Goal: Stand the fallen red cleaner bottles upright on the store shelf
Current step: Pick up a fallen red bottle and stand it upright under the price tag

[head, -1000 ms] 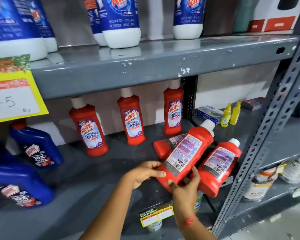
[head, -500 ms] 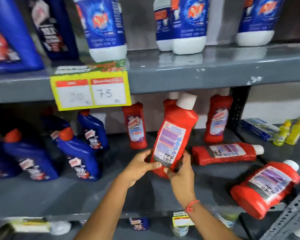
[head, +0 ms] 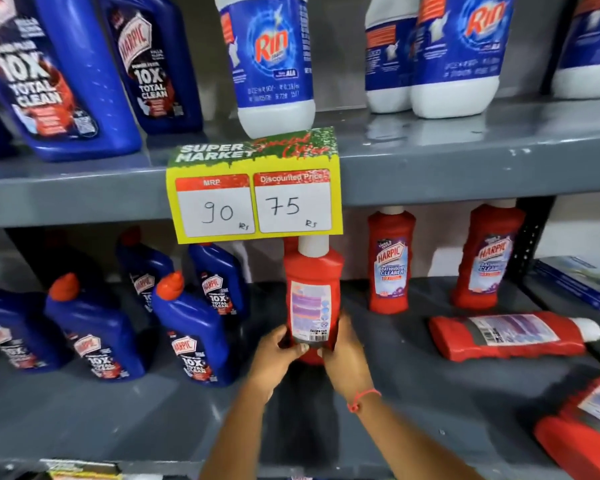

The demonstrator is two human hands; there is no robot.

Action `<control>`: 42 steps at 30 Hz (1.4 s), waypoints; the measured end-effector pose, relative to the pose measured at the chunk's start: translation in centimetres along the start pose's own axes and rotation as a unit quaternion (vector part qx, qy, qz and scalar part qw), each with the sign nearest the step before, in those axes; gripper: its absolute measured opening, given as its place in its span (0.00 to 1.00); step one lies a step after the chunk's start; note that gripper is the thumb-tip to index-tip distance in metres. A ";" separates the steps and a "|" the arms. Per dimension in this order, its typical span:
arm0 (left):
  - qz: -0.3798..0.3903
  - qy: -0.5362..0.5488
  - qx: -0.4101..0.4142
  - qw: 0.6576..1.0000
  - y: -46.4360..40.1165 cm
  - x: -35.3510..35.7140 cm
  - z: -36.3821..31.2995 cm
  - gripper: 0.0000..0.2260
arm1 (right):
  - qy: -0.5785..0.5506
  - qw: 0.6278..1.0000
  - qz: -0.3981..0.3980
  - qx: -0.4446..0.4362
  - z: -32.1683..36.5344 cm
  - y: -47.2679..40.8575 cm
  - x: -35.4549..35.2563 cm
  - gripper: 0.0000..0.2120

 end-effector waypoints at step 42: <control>-0.050 -0.050 -0.074 0.995 0.0 -0.5 1.1 0.12 | -0.014 0.990 0.090 0.109 -3.4 -2.0 -1.3 0.21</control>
Point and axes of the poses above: each hand's wrist, its own y-axis away from the middle knuckle, its own x-axis out of the palm, z = x × y, the point moved 7 cm from there along -y, towards the middle knuckle, and after that the axes turned 13 degrees about z, right-handed, at the moved point
